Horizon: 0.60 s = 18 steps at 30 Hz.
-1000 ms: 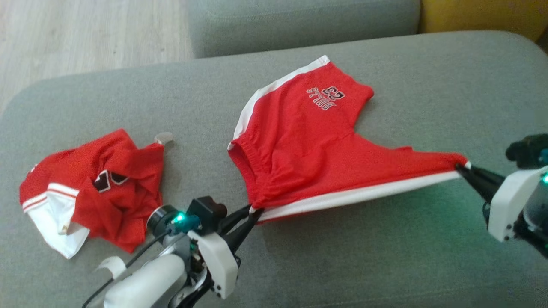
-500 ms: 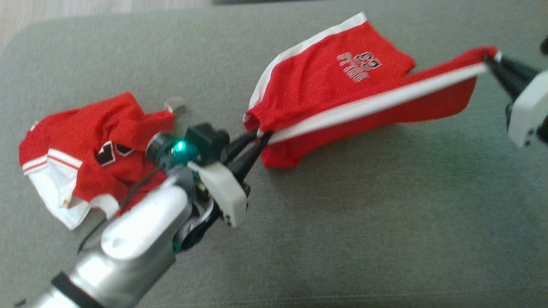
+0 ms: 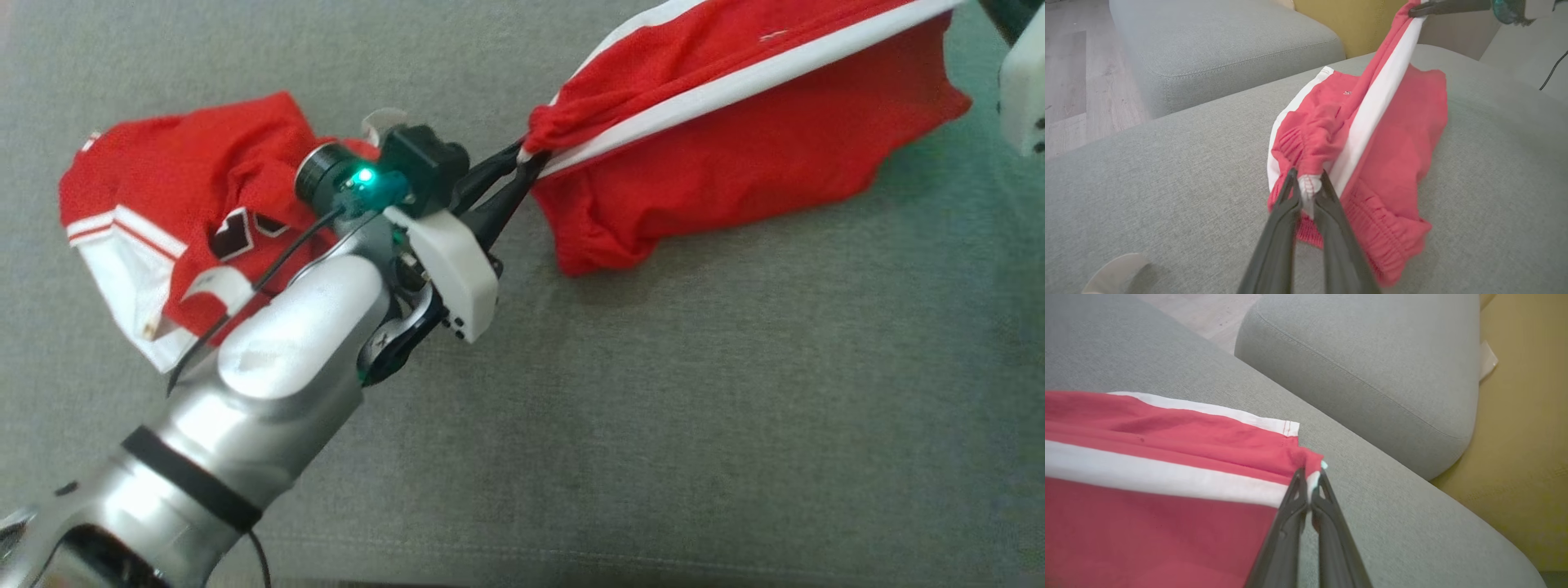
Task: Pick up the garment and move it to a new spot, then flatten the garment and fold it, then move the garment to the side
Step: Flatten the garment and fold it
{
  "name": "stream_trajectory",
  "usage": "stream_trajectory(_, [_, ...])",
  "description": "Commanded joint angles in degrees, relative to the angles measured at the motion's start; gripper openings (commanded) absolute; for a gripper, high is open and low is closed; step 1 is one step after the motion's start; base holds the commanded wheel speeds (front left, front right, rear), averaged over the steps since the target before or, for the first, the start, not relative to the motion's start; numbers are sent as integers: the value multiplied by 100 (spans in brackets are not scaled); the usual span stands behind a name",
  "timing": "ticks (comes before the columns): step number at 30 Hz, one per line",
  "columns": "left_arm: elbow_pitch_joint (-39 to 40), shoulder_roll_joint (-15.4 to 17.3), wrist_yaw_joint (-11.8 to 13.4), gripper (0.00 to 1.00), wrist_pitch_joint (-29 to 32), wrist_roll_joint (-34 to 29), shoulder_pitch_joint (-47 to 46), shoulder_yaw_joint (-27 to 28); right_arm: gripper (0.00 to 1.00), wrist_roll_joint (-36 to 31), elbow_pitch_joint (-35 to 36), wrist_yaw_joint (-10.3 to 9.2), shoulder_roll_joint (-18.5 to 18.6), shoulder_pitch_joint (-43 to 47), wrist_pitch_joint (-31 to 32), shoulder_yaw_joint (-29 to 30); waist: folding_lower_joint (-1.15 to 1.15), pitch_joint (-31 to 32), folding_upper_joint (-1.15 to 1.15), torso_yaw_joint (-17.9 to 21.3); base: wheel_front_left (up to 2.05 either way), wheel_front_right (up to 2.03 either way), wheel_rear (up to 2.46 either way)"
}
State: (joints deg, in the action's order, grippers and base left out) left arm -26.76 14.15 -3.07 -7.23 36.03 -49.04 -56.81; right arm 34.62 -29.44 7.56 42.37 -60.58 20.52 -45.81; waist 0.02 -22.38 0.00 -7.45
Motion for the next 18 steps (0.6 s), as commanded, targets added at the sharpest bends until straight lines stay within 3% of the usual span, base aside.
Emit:
stream_trajectory(1, [61, 102, -18, 0, -61, -41, -300, 178, 0, -28, 17, -8, 113, -111, -23, 1, -2, -119, 0, -115, 0, 0, 0])
stream_trajectory(18, [-868, -456, -198, 0, -357, 17, -908, 151, 0, 353, -1091, -8, -149, -1187, -663, -942, -2, -563, 0, -400, 0, 0, 0])
